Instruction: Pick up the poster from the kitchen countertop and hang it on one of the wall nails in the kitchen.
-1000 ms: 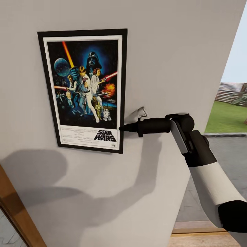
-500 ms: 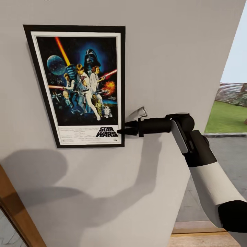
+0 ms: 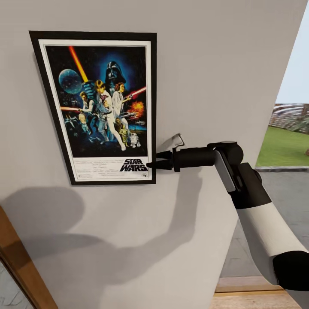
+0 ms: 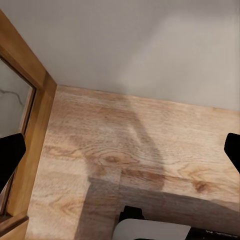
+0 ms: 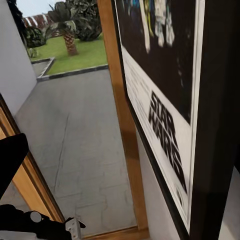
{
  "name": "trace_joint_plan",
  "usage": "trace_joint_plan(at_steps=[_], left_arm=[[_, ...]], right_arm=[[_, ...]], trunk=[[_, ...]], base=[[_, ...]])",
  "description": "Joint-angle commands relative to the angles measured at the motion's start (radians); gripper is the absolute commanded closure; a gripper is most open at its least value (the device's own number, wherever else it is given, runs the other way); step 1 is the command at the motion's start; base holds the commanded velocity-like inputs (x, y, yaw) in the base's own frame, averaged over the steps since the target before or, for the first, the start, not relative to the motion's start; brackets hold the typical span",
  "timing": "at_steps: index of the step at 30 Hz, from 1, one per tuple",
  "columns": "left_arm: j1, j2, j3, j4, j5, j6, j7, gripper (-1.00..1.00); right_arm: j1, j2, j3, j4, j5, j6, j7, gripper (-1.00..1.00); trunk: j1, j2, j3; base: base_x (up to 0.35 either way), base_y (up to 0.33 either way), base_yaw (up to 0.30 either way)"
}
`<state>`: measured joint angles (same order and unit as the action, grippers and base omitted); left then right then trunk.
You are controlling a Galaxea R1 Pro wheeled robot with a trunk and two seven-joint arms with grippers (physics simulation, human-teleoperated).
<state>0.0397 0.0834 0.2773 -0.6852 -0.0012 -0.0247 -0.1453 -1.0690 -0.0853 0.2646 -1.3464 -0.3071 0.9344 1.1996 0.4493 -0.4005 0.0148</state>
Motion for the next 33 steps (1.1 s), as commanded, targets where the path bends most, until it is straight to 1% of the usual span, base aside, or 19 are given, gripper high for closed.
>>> trace_joint_plan(at_steps=[1, 7, 13, 18, 24, 26, 28, 30, 32, 33], left_arm=[[0.0, -0.001, 0.003, 0.0, 0.0, -0.001, -0.007, -1.0], [0.0, -0.001, 0.003, 0.0, 0.0, -0.001, -0.007, -1.0], [0.0, -0.001, 0.003, 0.0, 0.0, -0.002, -0.007, -1.0], [0.0, -0.001, 0.003, 0.0, 0.0, -0.001, -0.007, -1.0], [0.0, -0.001, 0.003, 0.0, 0.0, -0.002, -0.008, -1.0], [0.0, -0.001, 0.003, 0.0, 0.0, -0.002, -0.008, -1.0], [0.0, -0.001, 0.003, 0.0, 0.0, -0.002, -0.008, -1.0], [0.0, 0.0, 0.003, 0.0, 0.0, -0.002, -0.009, -1.0], [0.0, 0.0, 0.003, 0.0, 0.0, -0.001, -0.009, -1.0], [0.0, 0.0, 0.003, 0.0, 0.0, -0.001, -0.009, -1.0]], right_arm=[[0.0, -0.001, 0.001, 0.001, 0.026, -0.019, -0.04, -1.0], [0.0, -0.001, 0.001, 0.001, 0.026, -0.019, -0.04, -1.0], [0.0, -0.001, 0.0, 0.001, 0.026, -0.019, -0.04, -1.0], [0.0, -0.001, 0.0, 0.001, 0.026, -0.019, -0.04, -1.0], [0.0, -0.001, 0.001, -0.001, 0.024, -0.02, -0.036, -1.0], [0.003, -0.001, 0.002, -0.015, 0.022, -0.025, -0.034, -1.0], [0.019, -0.002, 0.002, -0.032, 0.021, -0.039, -0.033, -1.0], [0.068, -0.002, 0.002, -0.077, 0.02, -0.082, -0.013, -1.0], [0.096, -0.002, 0.003, -0.092, 0.02, -0.1, 0.006, -1.0], [0.153, -0.002, 0.003, -0.108, 0.022, -0.131, 0.035, -1.0]], trunk=[[0.001, 0.0, 0.0], [0.001, 0.0, 0.0], [0.001, 0.0, 0.0], [0.001, 0.0, 0.0], [0.001, 0.0, 0.0], [0.001, 0.0, 0.0], [0.001, 0.0, 0.0], [0.001, 0.0, 0.0], [0.001, 0.0, 0.0], [0.001, 0.0, 0.0]], base=[[0.0, 0.0, 0.0], [-0.009, -0.004, 0.0], [-0.183, -0.079, 0.0], [-0.089, -0.032, 0.0], [-0.253, -0.005, 0.0], [-0.199, -0.001, 0.0], [-0.112, -0.001, 0.0], [-0.052, 0.0, 0.0], [-0.029, 0.0, 0.0], [-0.013, 0.0, 0.0]])
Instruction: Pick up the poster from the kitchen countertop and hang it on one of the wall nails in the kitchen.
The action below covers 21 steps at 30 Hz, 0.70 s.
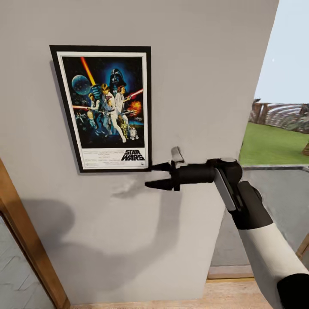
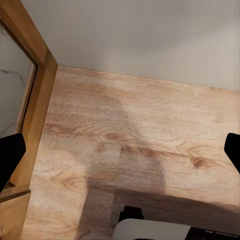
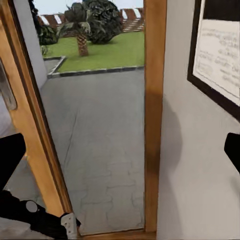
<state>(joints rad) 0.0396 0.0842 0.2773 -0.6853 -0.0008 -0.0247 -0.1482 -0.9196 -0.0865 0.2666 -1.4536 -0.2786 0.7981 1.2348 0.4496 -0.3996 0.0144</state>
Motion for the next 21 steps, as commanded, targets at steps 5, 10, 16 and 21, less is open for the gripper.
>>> trace_joint_plan(at_steps=[5, 10, 16, 21], left_arm=[[0.0, 0.0, 0.004, 0.0, 0.001, -0.001, -0.007, -1.0], [0.0, 0.0, 0.006, 0.0, 0.002, -0.001, -0.008, -1.0], [0.0, 0.0, 0.006, 0.0, 0.002, -0.001, -0.008, -1.0], [0.0, -0.001, 0.006, 0.002, 0.002, -0.001, -0.007, -1.0]], right_arm=[[0.166, -0.024, 0.001, -0.014, -0.004, -0.13, 0.026, -1.0], [0.473, -0.068, 0.001, 0.03, 0.02, -0.39, 0.031, -1.0], [0.629, -0.074, -0.002, 0.484, 0.078, -0.727, 0.022, -1.0], [0.65, -0.075, -0.008, 0.835, 0.085, -0.845, -0.04, -1.0]], trunk=[[0.0, 0.0, 0.0], [0.0, 0.0, 0.0], [0.0, 0.0, 0.0], [0.0, 0.0, 0.0]], base=[[-0.007, 0.0, 0.0], [-0.001, 0.0, 0.0], [0.0, 0.0, 0.0], [0.0, 0.0, 0.0]])
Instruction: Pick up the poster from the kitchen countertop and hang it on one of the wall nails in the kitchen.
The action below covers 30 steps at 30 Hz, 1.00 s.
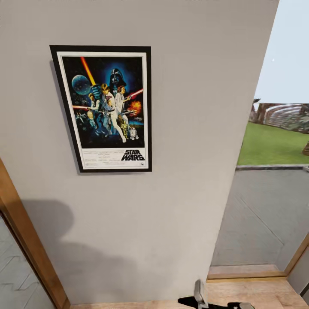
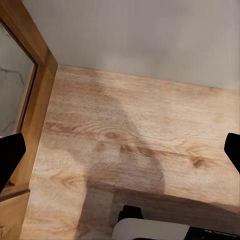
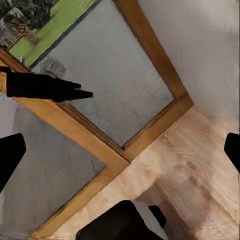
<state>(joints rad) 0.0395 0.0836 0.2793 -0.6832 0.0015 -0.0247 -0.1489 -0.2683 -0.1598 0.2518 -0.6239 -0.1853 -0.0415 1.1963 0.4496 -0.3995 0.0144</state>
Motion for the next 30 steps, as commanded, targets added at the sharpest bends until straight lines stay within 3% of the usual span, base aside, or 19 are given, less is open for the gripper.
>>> trace_joint_plan(at_steps=[1, 3, 5, 7, 8, 10, 12, 15, 22, 30], left_arm=[[0.0, -0.001, 0.003, 0.0, 0.0, -0.001, -0.006, -1.0], [0.0, -0.001, 0.002, 0.002, 0.0, -0.001, -0.006, -1.0], [0.0, -0.001, -0.002, 0.009, -0.001, -0.001, -0.005, -1.0], [0.0, -0.001, -0.002, 0.011, -0.002, -0.001, -0.005, -1.0], [0.0, -0.001, -0.007, 0.013, -0.005, -0.001, -0.005, -1.0], [0.0, -0.001, -0.01, 0.014, -0.007, -0.004, -0.005, -1.0], [0.0, -0.001, -0.011, 0.014, -0.008, -0.005, -0.004, -1.0], [0.0, -0.001, -0.012, 0.02, -0.008, -0.006, -0.003, -1.0], [0.0, -0.001, -0.014, 0.047, -0.008, -0.006, -0.003, -1.0], [0.0, -0.001, -0.014, 0.053, -0.008, -0.006, -0.002, -1.0]], right_arm=[[0.0, -0.001, 0.006, 0.04, -0.008, -0.015, -0.018, -1.0], [0.002, -0.001, 0.005, 0.1, -0.007, -0.029, -0.054, -1.0], [0.004, -0.002, 0.005, 0.259, -0.008, -0.052, -0.181, -1.0], [0.004, -0.001, 0.005, 0.315, -0.008, -0.054, -0.221, -1.0], [0.004, 0.001, 0.005, 0.401, -0.01, -0.055, -0.39, -1.0], [0.004, 0.013, 0.004, 0.426, -0.017, -0.055, -0.582, -1.0], [0.004, 0.02, 0.004, 0.431, -0.035, -0.055, -0.668, -1.0], [0.004, 0.027, 0.005, 0.434, -0.083, -0.055, -0.756, -1.0], [0.004, 0.04, 0.006, 0.436, -0.188, -0.055, -0.884, -1.0], [0.004, 0.044, 0.006, 0.446, -0.212, -0.059, -0.919, -1.0]], trunk=[[0.0, -0.001, 0.0], [0.0, -0.001, 0.0], [0.0, -0.001, 0.0], [0.0, -0.001, 0.0], [0.0, -0.001, 0.0], [0.0, -0.001, 0.002], [0.0, -0.001, 0.005], [0.0, -0.001, 0.01], [0.0, -0.001, 0.021], [0.0, -0.001, 0.034]], base=[[0.0, 0.0, 0.0], [0.0, 0.0, 0.0], [0.0, 0.0, 0.0], [0.0, 0.0, 0.0], [0.0, 0.0, 0.0], [0.0, 0.0, 0.0], [0.0, 0.0, 0.0], [0.0, 0.0, 0.0], [0.0, 0.0, 0.0], [0.0, 0.0, 0.0]])
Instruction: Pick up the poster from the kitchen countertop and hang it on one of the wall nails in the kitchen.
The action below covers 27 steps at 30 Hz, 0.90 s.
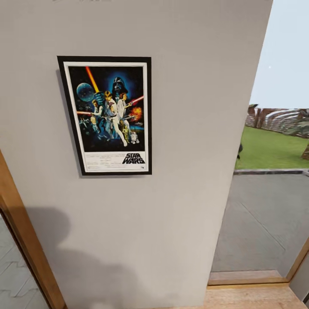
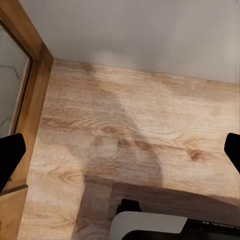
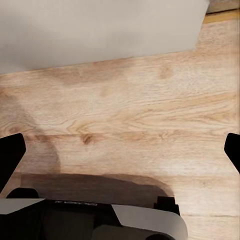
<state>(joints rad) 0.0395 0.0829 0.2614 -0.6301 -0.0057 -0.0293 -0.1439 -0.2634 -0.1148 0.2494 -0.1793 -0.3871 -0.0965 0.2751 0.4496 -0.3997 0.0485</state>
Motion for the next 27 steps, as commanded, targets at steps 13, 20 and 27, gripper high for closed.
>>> trace_joint_plan(at_steps=[13, 20, 27], left_arm=[[0.0, -0.002, 0.004, 0.0, -0.002, -0.001, -0.006, -1.0], [0.0, -0.002, 0.004, 0.0, -0.002, -0.001, -0.006, -1.0], [0.0, -0.002, 0.004, 0.0, -0.002, -0.001, -0.006, -1.0]], right_arm=[[0.0, 0.018, 0.01, 0.093, -0.005, -0.005, 0.001, -1.0], [0.0, 0.014, 0.011, 0.196, -0.003, -0.005, 0.001, -1.0], [0.0, 0.015, 0.012, 0.219, -0.004, -0.005, 0.001, -1.0]], trunk=[[0.0, 0.0, 0.009], [0.0, 0.0, 0.009], [0.0, 0.0, 0.009]], base=[[0.0, 0.0, 0.0], [0.0, 0.0, 0.0], [0.0, 0.0, 0.0]])
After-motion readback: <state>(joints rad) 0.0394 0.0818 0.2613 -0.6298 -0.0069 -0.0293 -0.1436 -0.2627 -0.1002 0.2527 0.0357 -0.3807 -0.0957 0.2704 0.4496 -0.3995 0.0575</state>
